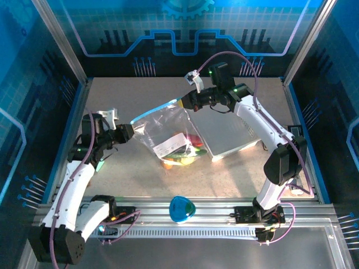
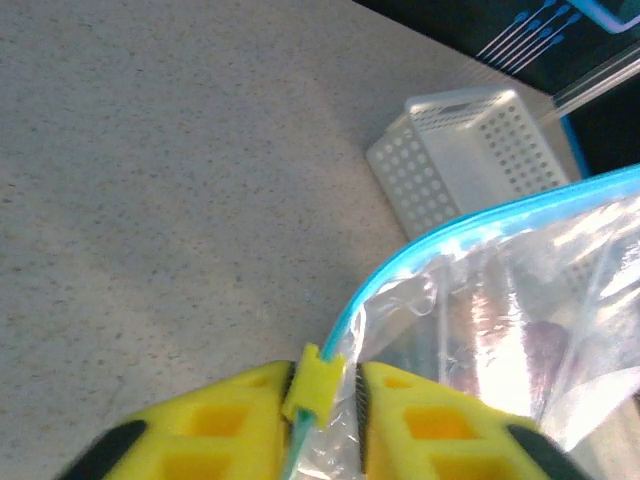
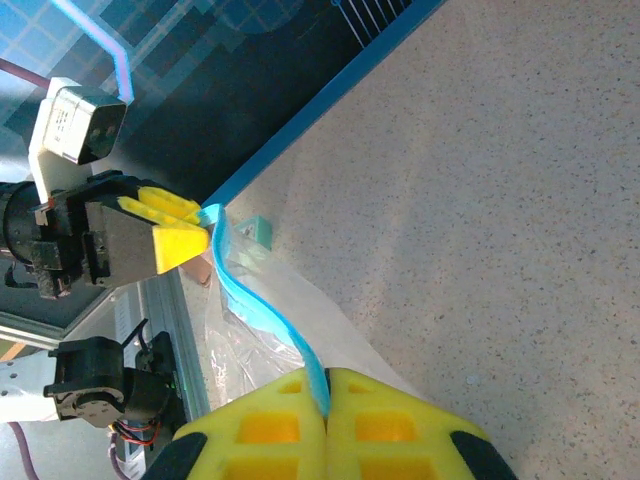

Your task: Place the food in the zip-top bag and seal the zipper

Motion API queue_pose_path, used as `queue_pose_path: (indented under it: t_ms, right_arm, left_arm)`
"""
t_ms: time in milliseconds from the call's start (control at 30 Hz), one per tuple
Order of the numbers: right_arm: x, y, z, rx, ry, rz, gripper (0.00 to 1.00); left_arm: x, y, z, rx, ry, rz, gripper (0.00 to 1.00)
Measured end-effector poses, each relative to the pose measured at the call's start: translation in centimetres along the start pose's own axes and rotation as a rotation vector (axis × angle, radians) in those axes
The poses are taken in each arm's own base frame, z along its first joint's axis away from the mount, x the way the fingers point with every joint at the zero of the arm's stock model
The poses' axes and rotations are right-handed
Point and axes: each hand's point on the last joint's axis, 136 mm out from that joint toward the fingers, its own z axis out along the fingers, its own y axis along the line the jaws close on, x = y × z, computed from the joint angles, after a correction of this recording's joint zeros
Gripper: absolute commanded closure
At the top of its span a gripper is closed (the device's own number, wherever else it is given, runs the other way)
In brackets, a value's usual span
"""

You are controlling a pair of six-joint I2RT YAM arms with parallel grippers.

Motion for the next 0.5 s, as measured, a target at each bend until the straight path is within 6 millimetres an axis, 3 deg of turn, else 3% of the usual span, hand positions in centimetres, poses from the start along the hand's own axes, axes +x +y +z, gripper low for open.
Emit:
queue_pose_path:
  t_ms: [33, 300, 500]
  right_arm:
    - [0.0, 0.0, 0.0, 0.0, -0.002, -0.002, 1.0]
    - [-0.2, 0.0, 0.0, 0.0, -0.006, -0.006, 1.0]
    - [-0.2, 0.1, -0.1, -0.001, -0.012, -0.004, 1.0]
  left_arm:
    - [0.0, -0.2, 0.1, 0.012, 0.001, 0.001, 0.99]
    - [-0.3, -0.6, -0.2, 0.033, 0.007, 0.011, 1.0]
    - [-3.2, -2.8, -2.8, 0.038, -0.045, 0.059, 1.0]
